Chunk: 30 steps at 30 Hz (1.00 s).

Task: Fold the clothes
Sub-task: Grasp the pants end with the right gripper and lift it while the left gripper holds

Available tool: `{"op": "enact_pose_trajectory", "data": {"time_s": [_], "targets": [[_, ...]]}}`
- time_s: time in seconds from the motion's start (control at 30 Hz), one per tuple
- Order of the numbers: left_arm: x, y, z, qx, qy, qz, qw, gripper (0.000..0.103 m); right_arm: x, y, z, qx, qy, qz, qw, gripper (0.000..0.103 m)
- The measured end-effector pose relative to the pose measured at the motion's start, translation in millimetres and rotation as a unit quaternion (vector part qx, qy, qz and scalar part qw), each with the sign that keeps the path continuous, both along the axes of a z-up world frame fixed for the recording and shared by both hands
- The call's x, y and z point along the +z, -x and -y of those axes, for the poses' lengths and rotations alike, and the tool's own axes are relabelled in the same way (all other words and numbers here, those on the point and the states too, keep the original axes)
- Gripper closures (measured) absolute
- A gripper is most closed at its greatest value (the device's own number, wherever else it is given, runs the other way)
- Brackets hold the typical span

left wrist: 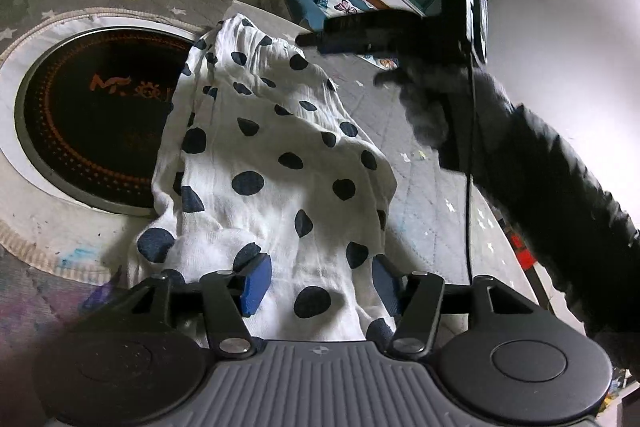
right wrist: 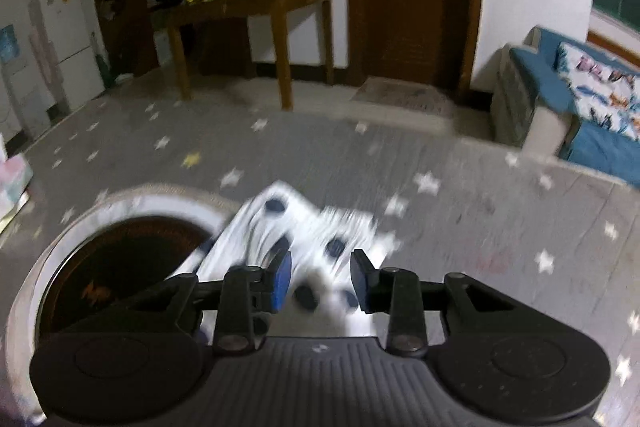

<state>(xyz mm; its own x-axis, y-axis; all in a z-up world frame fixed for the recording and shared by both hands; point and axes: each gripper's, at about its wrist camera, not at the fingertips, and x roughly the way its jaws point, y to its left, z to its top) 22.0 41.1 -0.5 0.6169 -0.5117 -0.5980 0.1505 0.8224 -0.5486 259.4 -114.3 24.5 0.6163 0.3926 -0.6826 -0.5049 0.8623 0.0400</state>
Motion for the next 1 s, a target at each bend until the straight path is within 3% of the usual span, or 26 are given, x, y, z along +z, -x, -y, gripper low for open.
{"op": "enact_pose_trajectory", "data": {"time_s": [0.4,0.53,0.73,0.87,1.0], "targets": [[-2.4,-2.9,-5.1,-0.007,0.022,-0.004,0.9997,0.041,-35.7,-41.6,-5.1,-0.036,0.029,-0.030,0.999,0.072],[-2.5,-3.4,-5.8,-0.009,0.026,-0.005,0.9996,0.039,-36.8,-40.9,-8.3,-0.031,0.030,-0.030,0.999,0.079],[-2.3,-3.0,-6.6,-0.010,0.029,-0.005,0.9995,0.039,-28.8,-37.4,-16.0,-0.029,0.047,0.004,0.998,0.093],[-2.5,-2.6,-6.1,-0.011,0.029,-0.004,0.9995,0.038,-13.9,-38.6,-22.0,-0.021,0.048,0.043,0.998,0.094],[-2.2,-2.2,-5.6,-0.011,0.030,-0.004,0.9995,0.038,-16.5,-51.9,-28.4,-0.023,0.061,0.043,0.997,0.092]]}}
